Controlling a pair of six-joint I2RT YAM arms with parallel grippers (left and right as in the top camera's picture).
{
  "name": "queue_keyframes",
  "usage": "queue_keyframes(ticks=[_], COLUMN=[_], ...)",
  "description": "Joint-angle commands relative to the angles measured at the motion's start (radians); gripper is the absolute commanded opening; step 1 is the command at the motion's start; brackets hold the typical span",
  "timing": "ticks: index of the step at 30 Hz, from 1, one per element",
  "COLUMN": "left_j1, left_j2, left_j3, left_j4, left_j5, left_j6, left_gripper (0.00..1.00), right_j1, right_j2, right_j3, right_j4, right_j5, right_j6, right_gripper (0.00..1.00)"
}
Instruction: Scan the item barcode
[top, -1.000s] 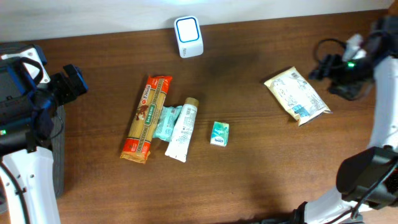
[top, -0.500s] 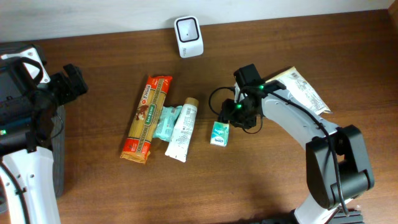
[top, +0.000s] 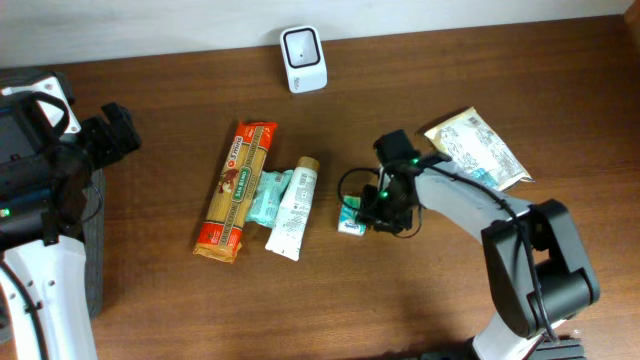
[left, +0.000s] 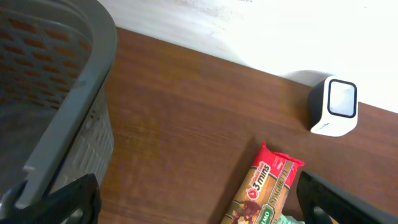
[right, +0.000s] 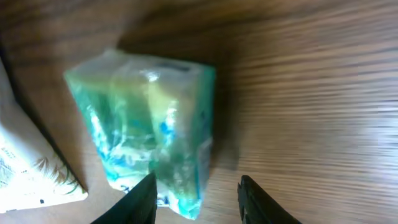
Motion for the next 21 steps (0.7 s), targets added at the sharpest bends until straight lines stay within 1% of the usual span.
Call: queue_keyframes(ticks=[1,4,8,11,12,14,16,17,18,20,21], left_j1=[0.003,0.003,0.003,0.003,0.003,0.003,0.003,0.003,0.003,0.003,0.003], left_j2=[-0.005,-0.005,-0.005,-0.005,-0.005,-0.005,-0.005,-0.005,-0.005,-0.005,-0.005], left_j3=[0.003,0.003,0.003,0.003,0.003,0.003,0.003,0.003,0.003,0.003,0.003], left_j4=[0.003,0.003,0.003,0.003,0.003,0.003,0.003,0.003,0.003,0.003,0.003], left_j5=[0.01,0.01,0.01,0.01,0.01,0.01,0.01,0.01,0.01,0.01,0.01], left_j6=[0.019,0.019,0.019,0.019,0.019,0.019,0.019,0.019,0.019,0.019,0.019], left_gripper=[0.99,0.99,0.99,0.99,0.99,0.99,0.99,0.99,0.99,0.99,0.99], right_j1=[0.052,0.076,0.076,0.075,0.064,0.031,-0.008,-0.024,-0.029,-0.019,0.007], right_j2=[-0.008,-0.008,-0.009,-0.014,-0.018,-0.02,-0.02,-0.019,-0.011,0.006,0.029], right_j3=[-0.009,-0.009,0.003,0.038,0.055,0.095,0.138,0.142,0.142,0.142,0.142], right_j4=[0.04,0.112,0.137,0.133,0.12,0.103,0.121,0.171,0.205,0.227,0.241], right_j5=[-0.012,-0.044,-0.045,-0.038,-0.008,0.013,0.027,0.027,0.025,0.005,-0.039], right_j6=[0.046,0.045,0.033,-0.019,-0.028,-0.106,-0.252,-0.348,-0.42,-0.482,-0.563], right_gripper=[0.33,0.25,0.25,0.25,0.25,0.26,0.34,0.44,0.45,0.48,0.49])
